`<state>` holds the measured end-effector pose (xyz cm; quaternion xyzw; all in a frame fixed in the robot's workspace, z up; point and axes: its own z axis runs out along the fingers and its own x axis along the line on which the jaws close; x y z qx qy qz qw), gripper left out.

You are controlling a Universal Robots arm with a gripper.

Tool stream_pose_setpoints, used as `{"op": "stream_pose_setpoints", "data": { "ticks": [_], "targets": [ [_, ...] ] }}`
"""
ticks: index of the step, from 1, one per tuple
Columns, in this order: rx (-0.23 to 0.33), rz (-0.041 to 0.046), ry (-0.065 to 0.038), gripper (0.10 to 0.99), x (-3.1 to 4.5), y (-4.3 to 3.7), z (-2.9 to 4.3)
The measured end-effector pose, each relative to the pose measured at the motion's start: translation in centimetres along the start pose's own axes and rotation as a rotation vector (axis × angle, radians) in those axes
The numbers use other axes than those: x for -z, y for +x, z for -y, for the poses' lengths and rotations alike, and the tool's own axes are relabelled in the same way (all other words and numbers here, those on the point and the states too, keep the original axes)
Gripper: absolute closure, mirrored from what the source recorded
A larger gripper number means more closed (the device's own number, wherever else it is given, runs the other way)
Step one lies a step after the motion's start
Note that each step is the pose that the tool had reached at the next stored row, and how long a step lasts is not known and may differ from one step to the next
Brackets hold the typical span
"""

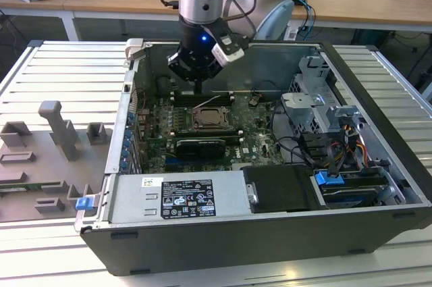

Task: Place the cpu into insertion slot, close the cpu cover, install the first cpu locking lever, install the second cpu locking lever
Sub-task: 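Install the first cpu locking lever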

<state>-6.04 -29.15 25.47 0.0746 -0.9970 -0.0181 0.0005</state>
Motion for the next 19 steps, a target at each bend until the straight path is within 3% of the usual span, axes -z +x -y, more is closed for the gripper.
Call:
{"op": "stream_pose_setpoints", "data": {
  "ticks": [3,5,6,7,19],
  "targets": [
    [-0.001,0.0007,-0.006,0.980,-0.07,-0.37,0.07],
    [-0.001,0.0055,-0.036,0.980,-0.12,-0.56,0.10],
    [-0.002,0.0088,-0.059,0.980,-0.14,-0.65,0.12],
    [-0.002,0.0104,-0.069,0.980,-0.21,-0.69,0.19],
    [-0.023,0.0122,-0.070,0.980,-2.38,-2.08,0.27]
  ]
}}
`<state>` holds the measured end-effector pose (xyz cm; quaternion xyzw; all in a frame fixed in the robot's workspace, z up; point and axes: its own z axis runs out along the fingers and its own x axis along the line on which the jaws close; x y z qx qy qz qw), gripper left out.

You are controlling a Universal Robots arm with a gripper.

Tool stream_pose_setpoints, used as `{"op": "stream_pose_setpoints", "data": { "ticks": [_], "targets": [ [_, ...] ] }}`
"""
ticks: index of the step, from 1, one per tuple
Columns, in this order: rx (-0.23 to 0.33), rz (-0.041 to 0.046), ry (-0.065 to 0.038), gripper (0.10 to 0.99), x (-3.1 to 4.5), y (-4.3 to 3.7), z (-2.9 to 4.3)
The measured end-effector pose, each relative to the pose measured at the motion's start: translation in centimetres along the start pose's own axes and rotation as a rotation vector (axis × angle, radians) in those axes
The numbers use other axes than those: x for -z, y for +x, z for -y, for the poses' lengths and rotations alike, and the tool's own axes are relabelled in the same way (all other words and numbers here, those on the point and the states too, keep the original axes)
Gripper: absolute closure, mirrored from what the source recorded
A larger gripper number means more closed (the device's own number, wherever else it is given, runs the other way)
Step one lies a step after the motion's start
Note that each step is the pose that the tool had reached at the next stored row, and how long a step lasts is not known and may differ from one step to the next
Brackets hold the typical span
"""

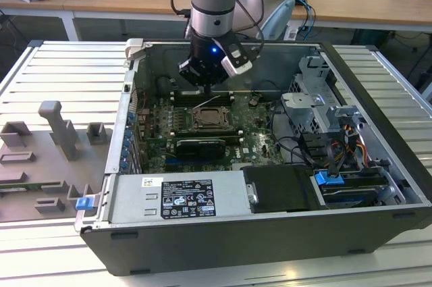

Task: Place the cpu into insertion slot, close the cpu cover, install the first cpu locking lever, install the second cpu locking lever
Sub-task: 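Install the first cpu locking lever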

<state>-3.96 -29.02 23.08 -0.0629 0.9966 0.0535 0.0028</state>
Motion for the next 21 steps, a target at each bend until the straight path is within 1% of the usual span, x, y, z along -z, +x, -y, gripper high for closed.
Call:
{"op": "stream_pose_setpoints", "data": {
  "ticks": [3,7,11,14,19,21],
  "targets": [
    [0.000,0.0000,0.000,0.980,-0.46,-0.31,0.02],
    [-0.008,0.0009,0.000,0.980,-0.51,-0.60,0.02],
    [-0.017,0.0017,0.000,0.980,-0.69,-1.33,0.09],
    [-0.028,0.0030,0.000,0.980,-0.91,-1.68,0.15],
    [-0.033,0.0035,0.000,0.980,-1.59,-2.02,0.26],
    [-0.034,0.0037,0.001,0.980,-2.03,-2.14,0.30]
  ]
}}
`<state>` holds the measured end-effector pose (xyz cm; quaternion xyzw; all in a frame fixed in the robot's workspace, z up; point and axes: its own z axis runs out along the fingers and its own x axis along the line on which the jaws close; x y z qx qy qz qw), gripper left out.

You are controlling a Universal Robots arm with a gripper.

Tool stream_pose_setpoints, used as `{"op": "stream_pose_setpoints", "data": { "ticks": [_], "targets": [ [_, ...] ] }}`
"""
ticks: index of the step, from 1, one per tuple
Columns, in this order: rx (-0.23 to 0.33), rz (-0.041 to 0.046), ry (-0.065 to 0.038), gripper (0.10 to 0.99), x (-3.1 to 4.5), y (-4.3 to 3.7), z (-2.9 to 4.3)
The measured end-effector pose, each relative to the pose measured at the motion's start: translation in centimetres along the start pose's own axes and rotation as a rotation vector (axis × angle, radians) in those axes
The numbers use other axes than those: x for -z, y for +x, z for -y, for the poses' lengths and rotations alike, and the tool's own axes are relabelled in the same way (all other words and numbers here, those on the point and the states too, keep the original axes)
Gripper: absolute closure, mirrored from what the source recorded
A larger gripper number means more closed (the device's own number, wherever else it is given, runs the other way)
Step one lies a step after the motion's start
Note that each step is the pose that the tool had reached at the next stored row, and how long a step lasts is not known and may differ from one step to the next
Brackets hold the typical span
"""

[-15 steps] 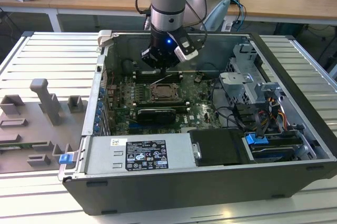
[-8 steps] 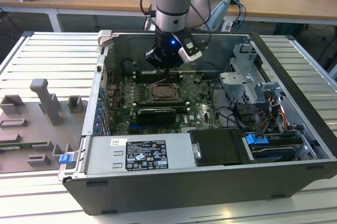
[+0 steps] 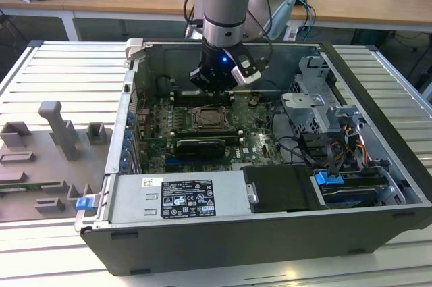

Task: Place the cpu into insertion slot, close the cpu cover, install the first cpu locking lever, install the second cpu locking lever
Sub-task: 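Install the first cpu locking lever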

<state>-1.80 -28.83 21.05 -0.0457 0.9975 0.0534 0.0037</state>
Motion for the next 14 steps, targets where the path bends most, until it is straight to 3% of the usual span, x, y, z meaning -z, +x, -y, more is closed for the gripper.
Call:
{"op": "stream_pose_setpoints", "data": {
  "ticks": [6,14],
  "targets": [
    [-0.002,-0.0005,0.008,0.980,-0.59,-0.02,0.04],
    [-0.002,-0.0003,0.012,0.980,-0.59,-0.03,0.03]
  ]
}}
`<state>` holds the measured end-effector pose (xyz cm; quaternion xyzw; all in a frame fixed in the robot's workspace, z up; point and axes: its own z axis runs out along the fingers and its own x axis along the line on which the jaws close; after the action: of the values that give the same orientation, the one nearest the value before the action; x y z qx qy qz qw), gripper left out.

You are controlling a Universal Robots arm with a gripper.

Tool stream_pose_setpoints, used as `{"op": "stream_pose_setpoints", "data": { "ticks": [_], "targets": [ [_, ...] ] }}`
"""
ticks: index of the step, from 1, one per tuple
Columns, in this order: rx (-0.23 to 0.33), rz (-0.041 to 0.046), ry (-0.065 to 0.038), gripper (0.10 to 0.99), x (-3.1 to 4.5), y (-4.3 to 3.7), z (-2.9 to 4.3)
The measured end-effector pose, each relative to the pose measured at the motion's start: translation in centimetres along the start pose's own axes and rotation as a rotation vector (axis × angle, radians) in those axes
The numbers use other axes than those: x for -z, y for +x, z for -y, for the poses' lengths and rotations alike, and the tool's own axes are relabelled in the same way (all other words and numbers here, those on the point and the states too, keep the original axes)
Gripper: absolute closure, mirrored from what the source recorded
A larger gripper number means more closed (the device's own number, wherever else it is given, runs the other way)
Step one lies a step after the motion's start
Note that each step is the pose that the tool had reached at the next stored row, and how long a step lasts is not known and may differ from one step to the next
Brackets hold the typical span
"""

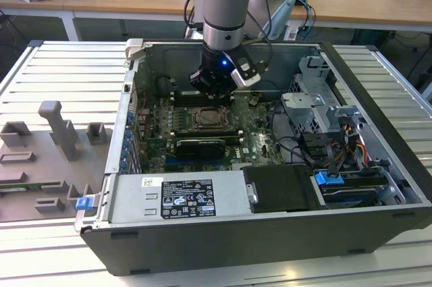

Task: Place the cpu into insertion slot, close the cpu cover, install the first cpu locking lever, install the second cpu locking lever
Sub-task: 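Install the first cpu locking lever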

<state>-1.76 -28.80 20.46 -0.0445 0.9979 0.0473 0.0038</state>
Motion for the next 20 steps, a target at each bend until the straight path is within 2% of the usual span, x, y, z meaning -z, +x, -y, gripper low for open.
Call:
{"op": "stream_pose_setpoints", "data": {
  "ticks": [3,20],
  "targets": [
    [0.000,-0.0005,0.000,0.980,0.22,-0.01,-0.01],
    [-0.009,-0.0003,0.005,0.980,-0.18,-0.19,0.05]
  ]
}}
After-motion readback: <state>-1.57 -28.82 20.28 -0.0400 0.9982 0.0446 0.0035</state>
